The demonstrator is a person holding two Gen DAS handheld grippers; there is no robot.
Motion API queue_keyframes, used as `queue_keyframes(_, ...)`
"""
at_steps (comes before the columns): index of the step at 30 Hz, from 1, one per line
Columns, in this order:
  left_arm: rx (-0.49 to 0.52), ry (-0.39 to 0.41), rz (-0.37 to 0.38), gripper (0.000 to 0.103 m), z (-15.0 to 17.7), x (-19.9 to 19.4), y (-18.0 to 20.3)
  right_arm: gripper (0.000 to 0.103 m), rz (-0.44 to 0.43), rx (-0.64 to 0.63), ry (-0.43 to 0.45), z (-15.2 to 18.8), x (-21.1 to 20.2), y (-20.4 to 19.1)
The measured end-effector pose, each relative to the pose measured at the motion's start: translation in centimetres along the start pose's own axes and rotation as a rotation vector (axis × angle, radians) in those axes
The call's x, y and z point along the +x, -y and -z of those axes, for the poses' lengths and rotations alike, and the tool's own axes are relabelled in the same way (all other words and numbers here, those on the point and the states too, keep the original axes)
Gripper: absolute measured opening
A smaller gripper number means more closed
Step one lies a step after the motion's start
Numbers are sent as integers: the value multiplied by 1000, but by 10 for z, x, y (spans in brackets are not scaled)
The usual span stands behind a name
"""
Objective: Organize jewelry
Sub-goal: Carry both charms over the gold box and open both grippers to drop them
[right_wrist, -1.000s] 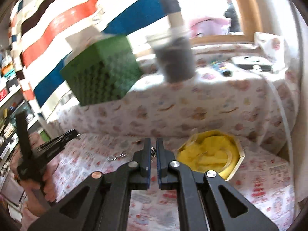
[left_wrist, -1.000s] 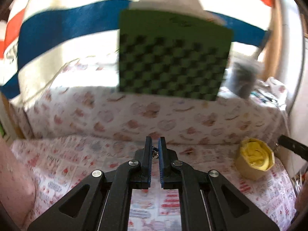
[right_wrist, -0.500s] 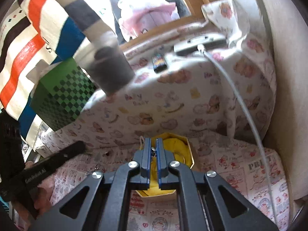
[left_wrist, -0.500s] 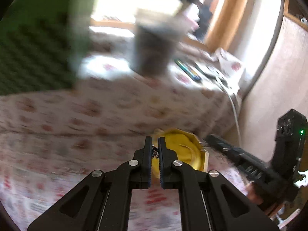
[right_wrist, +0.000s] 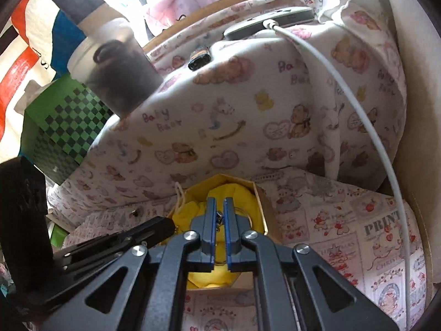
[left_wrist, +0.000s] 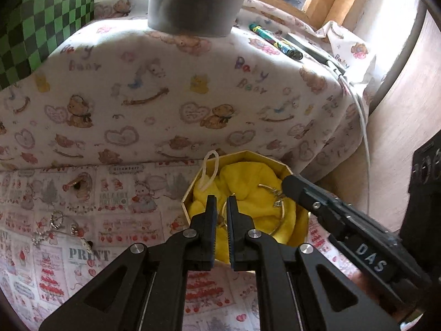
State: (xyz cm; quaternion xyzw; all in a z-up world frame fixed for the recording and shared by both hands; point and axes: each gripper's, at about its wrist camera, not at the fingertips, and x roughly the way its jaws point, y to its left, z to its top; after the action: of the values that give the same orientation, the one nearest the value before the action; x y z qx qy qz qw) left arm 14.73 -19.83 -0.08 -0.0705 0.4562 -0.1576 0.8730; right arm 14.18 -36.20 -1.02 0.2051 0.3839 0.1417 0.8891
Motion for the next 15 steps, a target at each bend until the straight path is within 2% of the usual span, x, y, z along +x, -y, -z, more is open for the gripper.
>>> queue_keyframes(3, 4, 34, -21, 13, -1, -11, -4, 5, 5, -2, 3, 1, -2, 0)
queue_keyframes(7, 29, 90, -46, 14, -1, -35, -5, 6, 18, -26, 24, 0, -8, -5)
queue_keyframes(11, 94, 206, -147, 19, 5, -76, -8, 13, 43, -66, 65, 0, -21, -15)
queue_keyframes(12, 106, 232, -165, 23, 7, -86, -10, 20, 48, -78, 78, 1, -24, -18)
queue_keyframes(15, 139, 299, -192, 31, 13, -113, -21, 25, 53, -120, 112, 4, -35, -30)
